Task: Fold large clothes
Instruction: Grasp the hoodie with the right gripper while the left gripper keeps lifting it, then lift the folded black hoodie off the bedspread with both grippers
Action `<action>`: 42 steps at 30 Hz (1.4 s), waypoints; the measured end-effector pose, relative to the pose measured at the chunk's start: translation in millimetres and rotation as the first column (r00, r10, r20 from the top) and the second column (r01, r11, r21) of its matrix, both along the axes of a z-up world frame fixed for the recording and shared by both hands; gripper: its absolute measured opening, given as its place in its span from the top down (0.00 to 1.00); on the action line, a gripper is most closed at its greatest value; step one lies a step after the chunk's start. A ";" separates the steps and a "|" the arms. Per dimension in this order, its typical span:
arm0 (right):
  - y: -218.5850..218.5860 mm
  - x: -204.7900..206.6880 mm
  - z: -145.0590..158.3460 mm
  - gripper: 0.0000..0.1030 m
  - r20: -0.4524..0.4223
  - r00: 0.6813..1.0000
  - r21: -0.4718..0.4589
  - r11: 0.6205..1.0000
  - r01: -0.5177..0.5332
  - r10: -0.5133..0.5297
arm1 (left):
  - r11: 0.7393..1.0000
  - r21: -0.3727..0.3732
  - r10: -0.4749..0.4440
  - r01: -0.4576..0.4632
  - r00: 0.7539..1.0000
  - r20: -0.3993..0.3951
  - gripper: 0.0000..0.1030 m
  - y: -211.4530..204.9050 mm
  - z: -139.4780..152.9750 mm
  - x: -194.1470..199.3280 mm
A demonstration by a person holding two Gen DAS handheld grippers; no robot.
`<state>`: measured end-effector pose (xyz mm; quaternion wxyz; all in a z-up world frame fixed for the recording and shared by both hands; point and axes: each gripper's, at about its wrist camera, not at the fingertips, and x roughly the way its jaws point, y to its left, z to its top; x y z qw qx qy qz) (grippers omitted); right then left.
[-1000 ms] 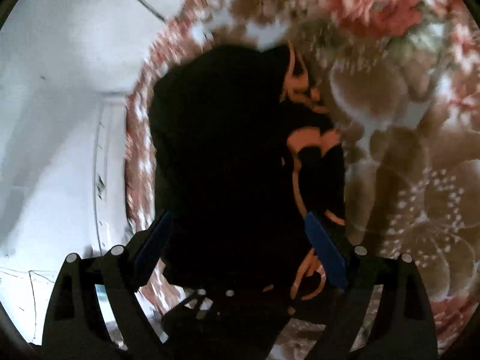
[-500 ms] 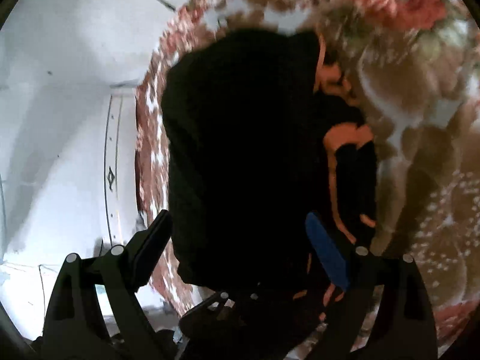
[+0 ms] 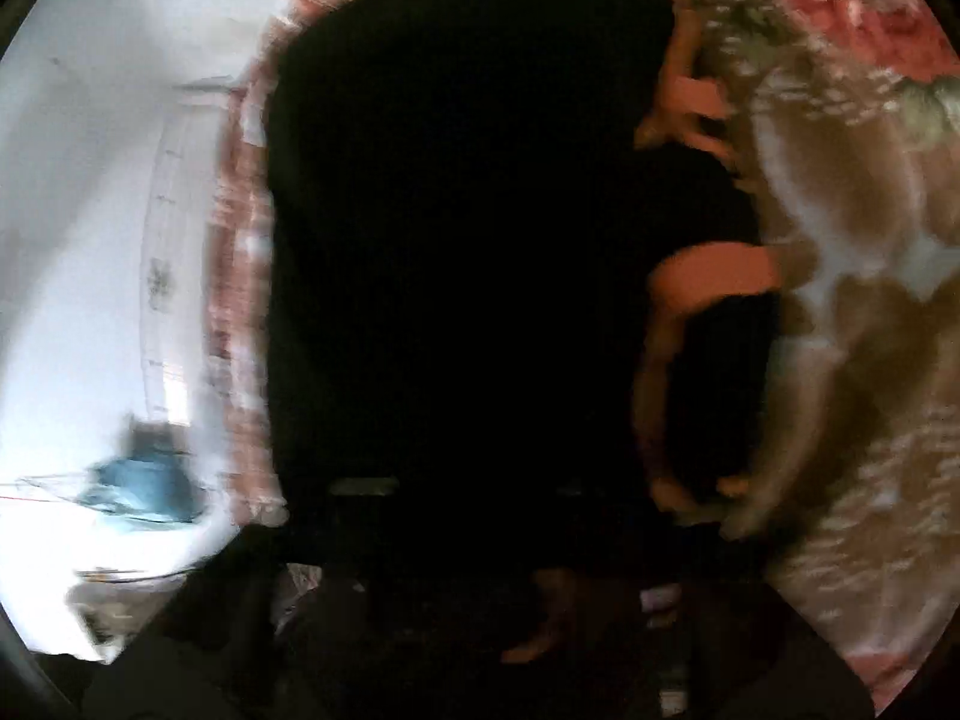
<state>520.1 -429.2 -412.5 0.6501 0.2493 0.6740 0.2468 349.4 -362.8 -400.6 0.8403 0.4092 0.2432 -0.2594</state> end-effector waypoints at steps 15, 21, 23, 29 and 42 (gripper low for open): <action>-31.7 -9.1 79.2 0.90 0.146 0.989 0.005 1.000 -0.001 0.000 | 0.999 0.052 -0.028 0.013 0.952 0.305 0.18 51.7 23.1 -55.5; -36.4 -14.4 96.9 0.90 0.143 0.988 -0.098 0.994 -0.039 0.053 | 0.987 0.090 0.089 -0.132 0.921 0.378 0.18 81.7 12.8 -26.6; -31.5 -15.0 101.8 0.90 0.143 0.987 -0.128 0.991 -0.050 0.068 | 0.985 0.052 0.135 -0.167 0.915 0.381 0.17 87.1 16.5 -15.1; -43.8 -17.1 90.6 0.90 0.107 0.989 -0.241 0.968 -0.075 0.103 | 0.986 0.159 -0.006 -0.054 0.934 0.357 0.17 96.8 -4.3 -24.9; -30.9 -14.4 50.1 0.90 0.059 0.982 -0.380 0.914 -0.146 0.181 | 0.967 0.080 0.219 -0.240 0.953 0.207 0.05 121.1 -24.6 11.5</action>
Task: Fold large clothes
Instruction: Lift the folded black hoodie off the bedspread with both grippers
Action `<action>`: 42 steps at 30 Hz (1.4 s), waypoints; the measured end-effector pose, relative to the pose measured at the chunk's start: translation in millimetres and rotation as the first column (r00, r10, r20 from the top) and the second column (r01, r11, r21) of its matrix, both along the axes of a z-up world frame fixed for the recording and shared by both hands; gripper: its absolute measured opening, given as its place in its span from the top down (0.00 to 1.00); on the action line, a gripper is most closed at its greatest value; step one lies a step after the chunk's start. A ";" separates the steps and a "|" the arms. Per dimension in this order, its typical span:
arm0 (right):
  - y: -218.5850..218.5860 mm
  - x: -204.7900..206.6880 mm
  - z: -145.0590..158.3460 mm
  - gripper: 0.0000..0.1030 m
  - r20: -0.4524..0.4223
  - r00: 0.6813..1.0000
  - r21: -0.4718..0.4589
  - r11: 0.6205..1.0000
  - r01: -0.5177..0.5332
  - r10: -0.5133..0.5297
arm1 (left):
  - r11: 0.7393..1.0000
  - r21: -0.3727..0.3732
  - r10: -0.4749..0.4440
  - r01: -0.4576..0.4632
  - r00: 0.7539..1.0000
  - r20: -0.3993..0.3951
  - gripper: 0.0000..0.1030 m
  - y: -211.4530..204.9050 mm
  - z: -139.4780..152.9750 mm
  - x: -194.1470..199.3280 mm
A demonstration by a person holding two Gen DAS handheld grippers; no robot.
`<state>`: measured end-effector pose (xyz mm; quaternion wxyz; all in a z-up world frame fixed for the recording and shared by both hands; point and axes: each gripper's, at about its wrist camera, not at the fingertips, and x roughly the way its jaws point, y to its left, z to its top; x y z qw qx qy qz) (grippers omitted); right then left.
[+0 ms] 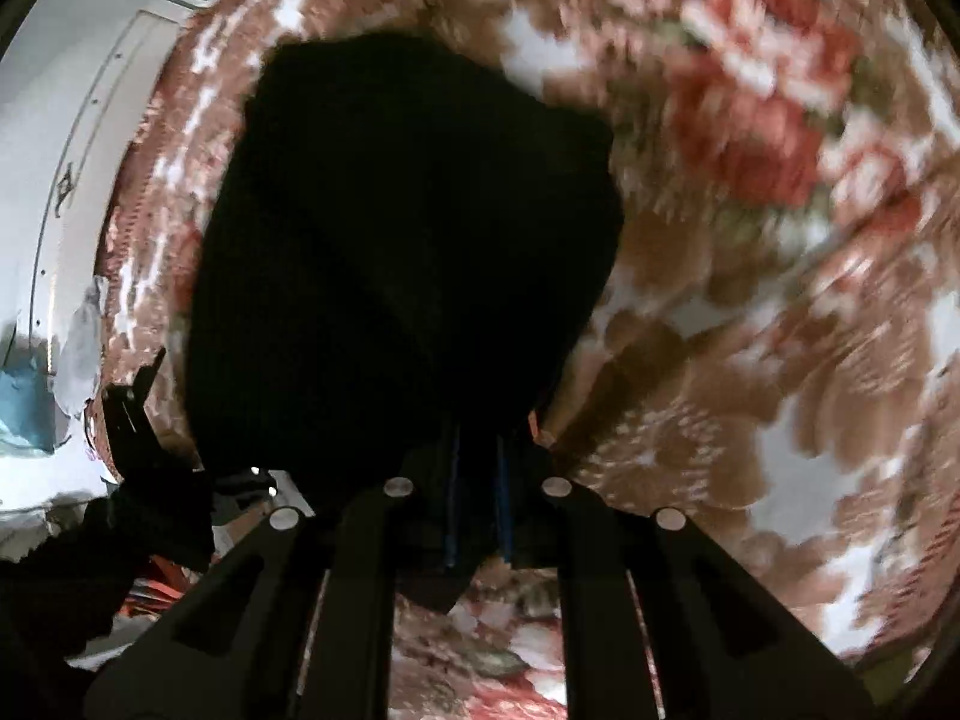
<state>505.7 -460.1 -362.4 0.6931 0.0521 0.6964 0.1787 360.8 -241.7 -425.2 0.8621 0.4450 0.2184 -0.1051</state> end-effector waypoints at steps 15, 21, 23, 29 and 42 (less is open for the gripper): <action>11.6 -45.0 -2.6 0.29 0.110 0.983 -0.053 0.987 0.151 -0.144 | 0.946 -0.280 -0.210 0.166 0.969 -0.134 0.05 56.1 57.2 -35.7; 36.8 -40.6 72.4 0.04 0.358 0.890 0.012 0.954 0.298 -0.282 | 0.947 -0.289 -0.189 0.138 0.969 -0.158 0.05 75.3 93.6 -29.9; 52.5 -17.1 75.0 0.04 0.405 0.850 0.086 0.939 0.332 -0.337 | 0.940 -0.326 -0.147 0.096 0.979 -0.138 0.05 75.8 105.6 -8.8; 86.2 70.0 16.1 0.05 0.397 0.856 -0.047 0.924 0.378 -0.330 | 0.947 -0.315 -0.092 0.053 0.990 -0.108 0.05 45.4 108.2 43.9; 58.0 86.7 -41.1 0.05 0.473 0.876 -0.128 0.976 0.175 -0.095 | 0.920 -0.391 -0.086 -0.006 0.973 -0.216 0.04 47.5 50.6 76.0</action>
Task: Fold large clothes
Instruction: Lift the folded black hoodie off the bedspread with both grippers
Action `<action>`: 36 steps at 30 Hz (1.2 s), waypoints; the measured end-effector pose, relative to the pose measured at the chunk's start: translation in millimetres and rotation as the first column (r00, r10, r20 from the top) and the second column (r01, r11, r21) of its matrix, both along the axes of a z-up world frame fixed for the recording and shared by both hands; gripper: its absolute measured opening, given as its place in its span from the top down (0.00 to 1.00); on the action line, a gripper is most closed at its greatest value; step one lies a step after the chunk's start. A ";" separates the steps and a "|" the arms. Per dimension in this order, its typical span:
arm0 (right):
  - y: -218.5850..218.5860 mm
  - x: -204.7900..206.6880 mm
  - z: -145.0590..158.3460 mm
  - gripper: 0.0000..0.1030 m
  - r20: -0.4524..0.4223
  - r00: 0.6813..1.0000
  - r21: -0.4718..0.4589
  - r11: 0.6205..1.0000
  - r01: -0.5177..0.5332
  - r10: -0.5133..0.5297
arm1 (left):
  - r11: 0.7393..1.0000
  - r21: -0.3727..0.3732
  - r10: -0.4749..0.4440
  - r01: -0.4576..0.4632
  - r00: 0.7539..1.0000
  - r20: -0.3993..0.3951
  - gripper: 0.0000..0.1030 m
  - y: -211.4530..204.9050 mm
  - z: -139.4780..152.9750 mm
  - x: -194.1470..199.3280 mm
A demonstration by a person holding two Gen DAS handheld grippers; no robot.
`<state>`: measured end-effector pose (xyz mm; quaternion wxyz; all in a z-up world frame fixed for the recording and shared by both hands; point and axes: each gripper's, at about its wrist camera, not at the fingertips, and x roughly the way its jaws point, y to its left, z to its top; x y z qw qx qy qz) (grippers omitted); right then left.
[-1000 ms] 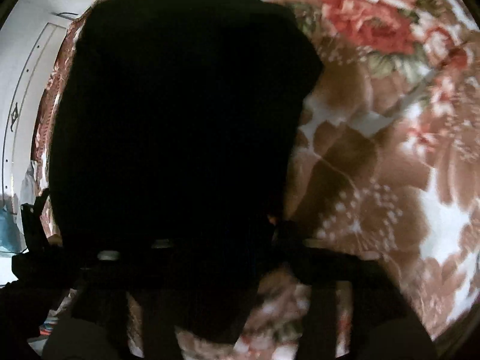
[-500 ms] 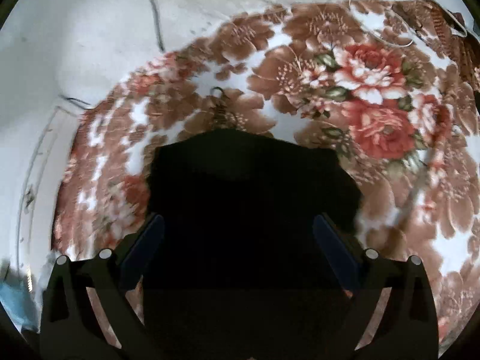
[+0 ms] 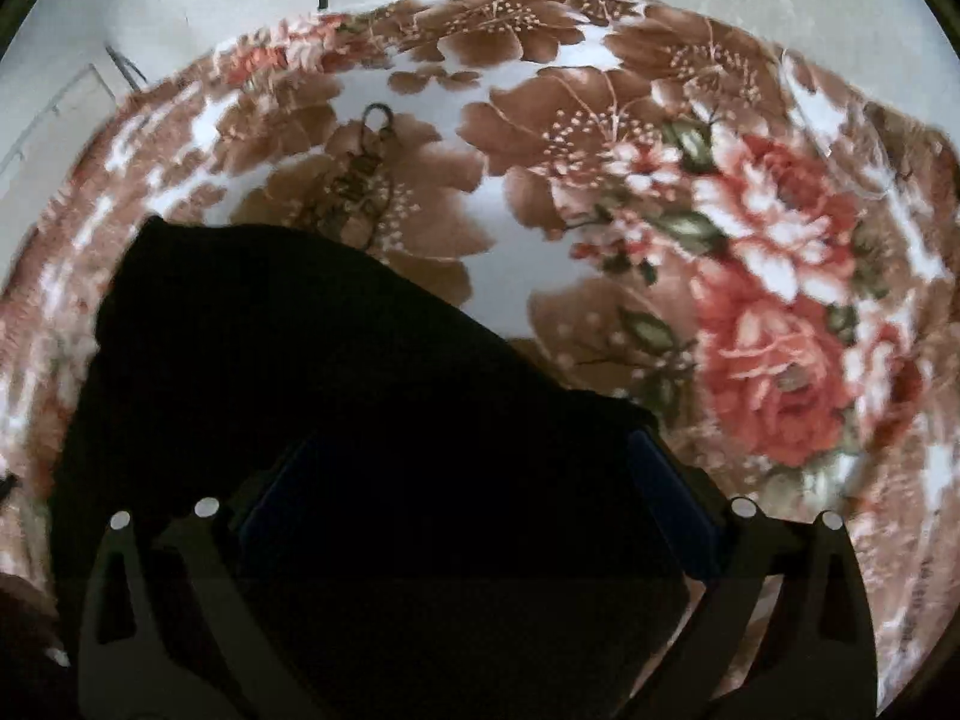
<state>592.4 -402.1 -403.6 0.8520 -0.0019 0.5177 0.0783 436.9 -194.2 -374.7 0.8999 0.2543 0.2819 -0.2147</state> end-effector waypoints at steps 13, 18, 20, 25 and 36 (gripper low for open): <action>20.2 -124.9 59.9 0.05 0.140 0.989 0.139 0.990 0.034 -0.053 | 0.962 -0.207 0.147 -0.176 0.978 -0.149 0.05 18.4 72.2 119.2; 18.6 -147.1 29.2 0.05 0.106 0.993 0.058 0.997 0.045 -0.051 | 0.953 -0.175 0.194 -0.247 0.942 -0.273 0.05 6.7 35.1 163.8; 7.1 -152.4 13.7 0.05 0.063 0.996 0.048 0.997 0.068 -0.071 | 0.944 -0.160 0.231 -0.289 0.924 -0.305 0.04 15.2 24.2 175.0; -39.4 -167.6 -7.9 0.05 -0.031 0.988 0.126 0.980 0.157 -0.155 | 0.932 -0.156 0.261 -0.327 0.904 -0.338 0.05 31.3 40.4 171.5; -75.0 -161.9 39.2 0.05 -0.005 0.980 0.215 0.957 0.194 -0.197 | 0.927 -0.201 0.211 -0.317 0.883 -0.419 0.05 76.8 53.4 82.5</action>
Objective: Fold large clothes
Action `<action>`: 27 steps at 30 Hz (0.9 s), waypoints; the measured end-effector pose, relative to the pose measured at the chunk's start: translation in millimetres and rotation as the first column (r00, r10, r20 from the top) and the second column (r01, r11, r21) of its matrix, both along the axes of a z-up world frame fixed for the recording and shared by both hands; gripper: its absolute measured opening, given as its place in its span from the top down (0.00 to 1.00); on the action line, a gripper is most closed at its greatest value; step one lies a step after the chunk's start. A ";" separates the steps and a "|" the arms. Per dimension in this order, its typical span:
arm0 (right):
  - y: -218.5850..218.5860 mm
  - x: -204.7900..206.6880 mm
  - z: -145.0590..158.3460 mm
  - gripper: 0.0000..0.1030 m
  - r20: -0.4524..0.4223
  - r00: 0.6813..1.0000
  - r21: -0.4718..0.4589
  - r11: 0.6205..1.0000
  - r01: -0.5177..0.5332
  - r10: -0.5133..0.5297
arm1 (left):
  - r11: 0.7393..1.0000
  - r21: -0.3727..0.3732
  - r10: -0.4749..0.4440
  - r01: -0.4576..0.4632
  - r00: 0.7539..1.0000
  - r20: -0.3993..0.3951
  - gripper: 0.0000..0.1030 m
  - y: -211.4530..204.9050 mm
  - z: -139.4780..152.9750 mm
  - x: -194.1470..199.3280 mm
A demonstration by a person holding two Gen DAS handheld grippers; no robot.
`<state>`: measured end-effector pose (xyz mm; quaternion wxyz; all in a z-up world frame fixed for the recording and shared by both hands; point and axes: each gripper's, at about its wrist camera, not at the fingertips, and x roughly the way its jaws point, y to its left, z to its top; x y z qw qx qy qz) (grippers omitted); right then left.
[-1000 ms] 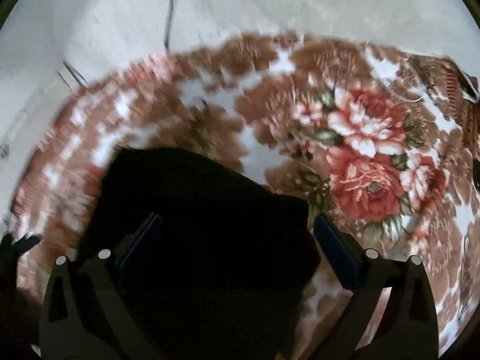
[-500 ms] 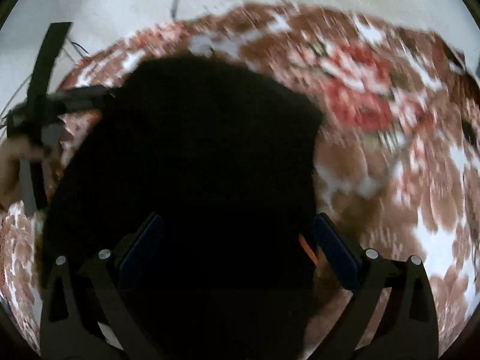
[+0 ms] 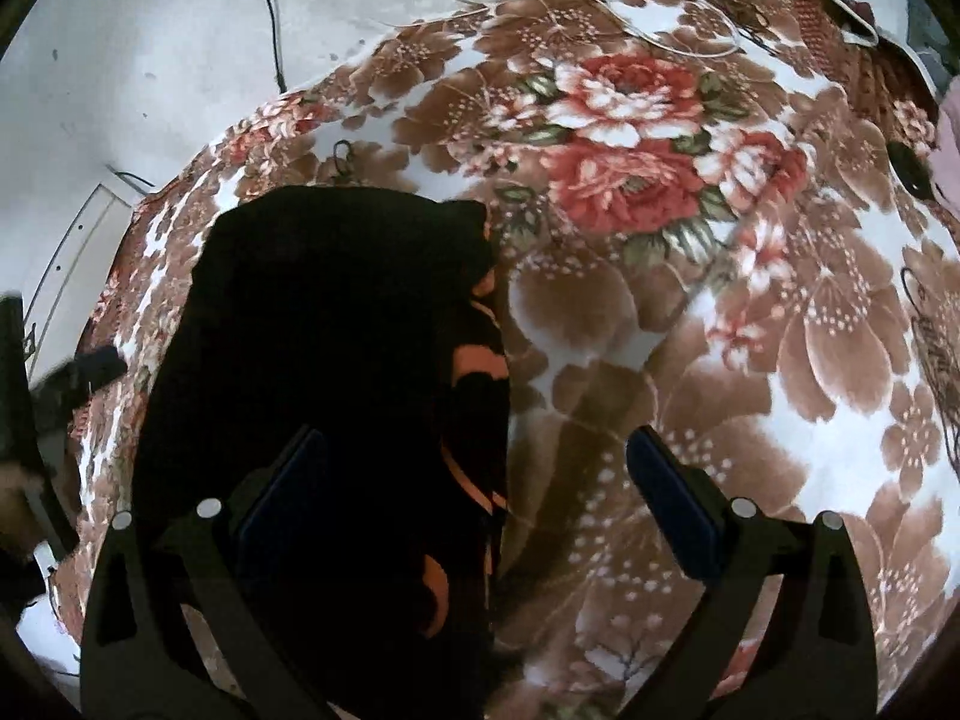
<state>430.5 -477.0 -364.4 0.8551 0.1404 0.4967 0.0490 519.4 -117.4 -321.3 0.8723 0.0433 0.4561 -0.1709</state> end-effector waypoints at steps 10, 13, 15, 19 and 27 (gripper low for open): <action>17.9 37.3 -38.6 0.05 -0.200 0.966 0.221 0.968 -0.119 0.164 | 0.994 -0.108 -0.018 0.001 0.988 -0.156 0.05 17.5 -42.6 -24.2; 24.0 44.5 -49.9 0.05 -0.236 0.952 0.257 0.957 -0.131 0.194 | 0.985 -0.171 -0.038 0.008 0.984 -0.174 0.05 17.3 -43.7 -17.1; 26.5 50.1 -57.4 0.05 -0.259 0.943 0.268 0.954 -0.138 0.209 | 0.976 -0.218 -0.066 0.025 0.981 -0.184 0.05 13.8 -44.6 -11.6; 26.1 57.5 -72.3 0.04 -0.308 0.922 0.294 0.945 -0.144 0.236 | 0.952 -0.299 -0.146 0.068 0.958 -0.246 0.05 -3.0 -55.0 1.2; 11.4 63.2 -92.6 0.04 -0.339 0.907 0.374 0.921 -0.114 0.249 | 0.906 -0.422 -0.196 0.038 0.921 -0.337 0.04 -10.9 -95.4 14.5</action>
